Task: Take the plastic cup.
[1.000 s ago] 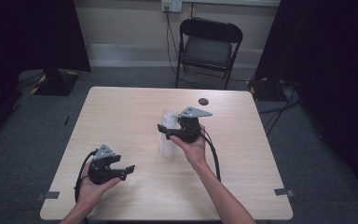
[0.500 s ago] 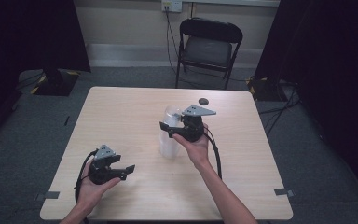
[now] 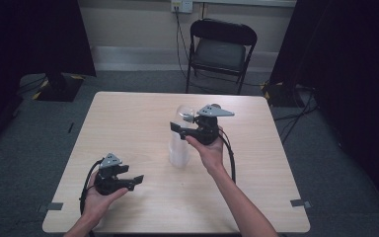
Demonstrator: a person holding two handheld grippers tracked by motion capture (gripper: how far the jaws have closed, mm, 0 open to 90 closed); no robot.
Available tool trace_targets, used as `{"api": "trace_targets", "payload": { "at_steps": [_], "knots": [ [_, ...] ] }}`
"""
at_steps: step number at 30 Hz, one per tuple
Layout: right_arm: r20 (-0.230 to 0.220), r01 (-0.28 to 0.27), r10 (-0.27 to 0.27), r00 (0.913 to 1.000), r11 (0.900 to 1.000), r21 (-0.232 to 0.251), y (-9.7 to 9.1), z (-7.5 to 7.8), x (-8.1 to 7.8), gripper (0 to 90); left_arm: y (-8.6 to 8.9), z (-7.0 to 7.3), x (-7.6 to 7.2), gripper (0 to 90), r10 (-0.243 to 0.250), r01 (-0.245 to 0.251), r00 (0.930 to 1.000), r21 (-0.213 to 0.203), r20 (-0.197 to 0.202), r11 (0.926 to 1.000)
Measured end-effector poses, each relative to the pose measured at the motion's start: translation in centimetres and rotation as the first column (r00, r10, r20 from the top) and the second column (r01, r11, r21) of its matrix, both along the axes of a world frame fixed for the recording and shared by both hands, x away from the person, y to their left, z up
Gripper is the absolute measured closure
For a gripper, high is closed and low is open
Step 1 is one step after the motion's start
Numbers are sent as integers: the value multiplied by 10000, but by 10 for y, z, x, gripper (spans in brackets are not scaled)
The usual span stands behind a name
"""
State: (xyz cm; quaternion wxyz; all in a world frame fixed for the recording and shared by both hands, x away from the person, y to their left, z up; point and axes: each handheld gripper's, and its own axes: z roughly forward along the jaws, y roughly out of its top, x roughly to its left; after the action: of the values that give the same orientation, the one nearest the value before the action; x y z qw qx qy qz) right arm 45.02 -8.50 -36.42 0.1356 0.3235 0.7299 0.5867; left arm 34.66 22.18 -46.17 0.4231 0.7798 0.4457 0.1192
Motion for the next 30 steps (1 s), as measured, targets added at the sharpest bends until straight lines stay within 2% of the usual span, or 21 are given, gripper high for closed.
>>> {"api": "trace_targets", "payload": {
  "at_steps": [8,15,19,23,30],
  "knots": [
    [-92,-45,47,9999,9998,170,-1,8,-2,377,-1,2,-3,283,-257,256,9996,75,118,9996],
    [-78,77,-76,9999,9999,76,-3,13,-1,383,-2,3,-3,288,-367,364,9992,146,187,9992],
    [46,66,-67,10000,9999,76,-1,18,-1,382,-3,3,-3,287,-395,389,9989,261,251,9989],
    [186,105,-107,9998,9999,109,-2,25,-2,381,-3,4,-4,286,-344,338,9990,201,281,9992],
    [412,366,-375,9984,9991,222,-7,34,-3,380,-5,5,-5,290,-411,399,9983,302,408,9987]
  ]
}}
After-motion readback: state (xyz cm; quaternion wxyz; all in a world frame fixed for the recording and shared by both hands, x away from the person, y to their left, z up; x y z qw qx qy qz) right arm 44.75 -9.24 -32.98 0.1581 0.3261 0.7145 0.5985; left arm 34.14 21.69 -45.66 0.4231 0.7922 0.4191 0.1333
